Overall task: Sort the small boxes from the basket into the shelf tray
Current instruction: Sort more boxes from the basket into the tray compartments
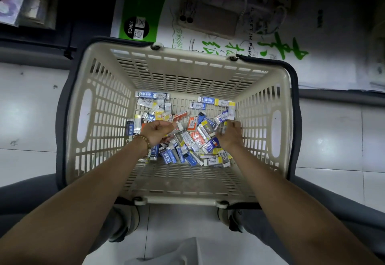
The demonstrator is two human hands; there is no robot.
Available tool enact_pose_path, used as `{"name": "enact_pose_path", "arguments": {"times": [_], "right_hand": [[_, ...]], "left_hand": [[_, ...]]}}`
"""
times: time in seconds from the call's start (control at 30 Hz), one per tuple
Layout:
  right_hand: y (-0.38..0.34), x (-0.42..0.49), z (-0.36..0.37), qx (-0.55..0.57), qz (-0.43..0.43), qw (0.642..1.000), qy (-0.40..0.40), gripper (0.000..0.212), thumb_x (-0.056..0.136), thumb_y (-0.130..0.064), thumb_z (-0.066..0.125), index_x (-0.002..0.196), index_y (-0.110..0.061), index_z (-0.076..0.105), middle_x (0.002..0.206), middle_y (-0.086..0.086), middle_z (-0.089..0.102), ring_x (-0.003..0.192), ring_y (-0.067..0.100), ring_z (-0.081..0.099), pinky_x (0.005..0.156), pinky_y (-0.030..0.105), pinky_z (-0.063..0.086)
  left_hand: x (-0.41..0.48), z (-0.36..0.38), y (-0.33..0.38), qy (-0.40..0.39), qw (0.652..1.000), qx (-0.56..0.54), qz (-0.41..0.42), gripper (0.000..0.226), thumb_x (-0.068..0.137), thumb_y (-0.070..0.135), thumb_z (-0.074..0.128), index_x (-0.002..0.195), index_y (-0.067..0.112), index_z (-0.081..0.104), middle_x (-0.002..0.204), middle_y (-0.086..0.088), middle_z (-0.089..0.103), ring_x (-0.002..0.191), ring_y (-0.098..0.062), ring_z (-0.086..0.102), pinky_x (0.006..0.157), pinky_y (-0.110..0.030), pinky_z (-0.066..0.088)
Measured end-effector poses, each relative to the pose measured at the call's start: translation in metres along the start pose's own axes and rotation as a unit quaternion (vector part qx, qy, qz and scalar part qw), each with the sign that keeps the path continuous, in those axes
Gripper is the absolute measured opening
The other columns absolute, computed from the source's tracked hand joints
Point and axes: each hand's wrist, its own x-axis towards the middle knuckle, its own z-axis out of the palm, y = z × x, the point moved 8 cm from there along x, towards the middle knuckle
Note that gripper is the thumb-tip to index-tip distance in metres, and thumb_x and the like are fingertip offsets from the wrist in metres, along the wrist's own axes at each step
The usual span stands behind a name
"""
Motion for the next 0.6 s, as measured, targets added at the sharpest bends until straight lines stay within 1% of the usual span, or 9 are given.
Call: {"name": "enact_pose_path", "arguments": {"times": [0.07,0.13,0.2,0.27,0.33,0.4,0.47,0.53,0.6], "right_hand": [[-0.001,0.002,0.000,-0.004,0.006,1.000,-0.022,0.055,0.095,-0.023,0.052,0.141,-0.004,0.030,0.147,0.012,0.018,0.133,0.028,0.031,0.104,0.030,0.035],[-0.003,0.003,-0.002,-0.012,-0.006,1.000,-0.024,0.046,0.095,-0.021,0.054,0.136,-0.008,0.039,0.143,0.012,0.025,0.127,0.028,0.040,0.102,0.034,0.040],[-0.003,0.002,-0.001,0.021,-0.024,0.999,-0.034,0.033,0.094,-0.020,0.056,0.124,-0.011,0.047,0.132,0.011,0.041,0.115,0.028,0.050,0.093,0.038,0.046],[-0.001,-0.002,0.002,0.062,-0.044,0.996,-0.044,0.022,0.091,-0.017,0.060,0.110,-0.011,0.050,0.113,0.008,0.054,0.102,0.028,0.056,0.084,0.038,0.046],[-0.001,-0.007,0.000,0.092,-0.056,0.993,-0.039,0.018,0.087,-0.012,0.065,0.098,-0.012,0.052,0.100,0.007,0.059,0.095,0.027,0.058,0.083,0.039,0.047],[-0.002,-0.008,-0.008,0.165,-0.048,0.985,-0.003,0.014,0.083,-0.008,0.069,0.094,-0.007,0.062,0.099,0.013,0.066,0.094,0.029,0.062,0.085,0.041,0.052],[-0.006,-0.009,-0.019,0.270,-0.023,0.962,0.030,0.014,0.082,-0.007,0.070,0.093,0.000,0.067,0.096,0.018,0.069,0.085,0.028,0.065,0.079,0.036,0.056],[-0.020,-0.011,-0.024,0.397,-0.003,0.918,0.013,0.020,0.084,-0.009,0.068,0.098,0.005,0.065,0.090,0.018,0.069,0.071,0.021,0.064,0.065,0.023,0.057],[-0.037,-0.015,-0.022,0.502,0.009,0.864,-0.021,0.023,0.085,-0.011,0.067,0.103,0.004,0.063,0.084,0.010,0.068,0.067,0.015,0.064,0.061,0.017,0.056]], "left_hand": [[-0.002,0.003,0.001,-0.009,1.000,-0.024,-0.006,0.005,0.081,0.012,0.069,0.084,0.012,0.064,0.085,-0.001,0.065,0.063,-0.013,0.068,0.053,-0.019,0.055],[-0.002,0.006,0.002,-0.017,0.999,-0.030,-0.004,0.006,0.081,0.009,0.068,0.083,0.014,0.064,0.084,-0.001,0.065,0.073,-0.017,0.068,0.051,-0.020,0.055],[-0.001,0.006,0.003,-0.020,1.000,-0.017,0.003,0.007,0.081,0.011,0.068,0.085,0.016,0.065,0.081,0.000,0.062,0.063,-0.007,0.068,0.048,-0.016,0.052],[-0.001,0.008,0.003,-0.030,0.999,0.022,0.008,0.013,0.083,0.016,0.067,0.095,0.018,0.066,0.077,0.002,0.057,0.055,0.000,0.064,0.049,-0.013,0.051],[0.001,0.011,0.002,-0.042,0.997,0.061,0.002,0.027,0.085,0.019,0.065,0.112,0.018,0.063,0.088,0.002,0.057,0.077,-0.004,0.063,0.062,-0.019,0.055],[0.003,0.016,0.000,-0.050,0.997,0.062,-0.022,0.029,0.088,0.017,0.062,0.116,0.014,0.060,0.108,-0.001,0.058,0.104,-0.018,0.056,0.082,-0.032,0.053],[0.001,0.022,0.002,-0.057,0.996,0.059,-0.038,0.021,0.091,0.015,0.057,0.111,0.011,0.059,0.111,-0.007,0.061,0.110,-0.025,0.056,0.086,-0.035,0.052],[0.000,0.028,0.005,-0.064,0.997,0.015,-0.049,0.027,0.094,0.016,0.052,0.118,0.005,0.053,0.115,-0.014,0.062,0.101,-0.025,0.063,0.077,-0.032,0.056],[-0.004,0.035,0.011,-0.073,0.995,-0.041,-0.056,0.032,0.096,0.022,0.049,0.122,0.004,0.051,0.109,-0.012,0.066,0.087,-0.020,0.069,0.066,-0.028,0.057]]}}
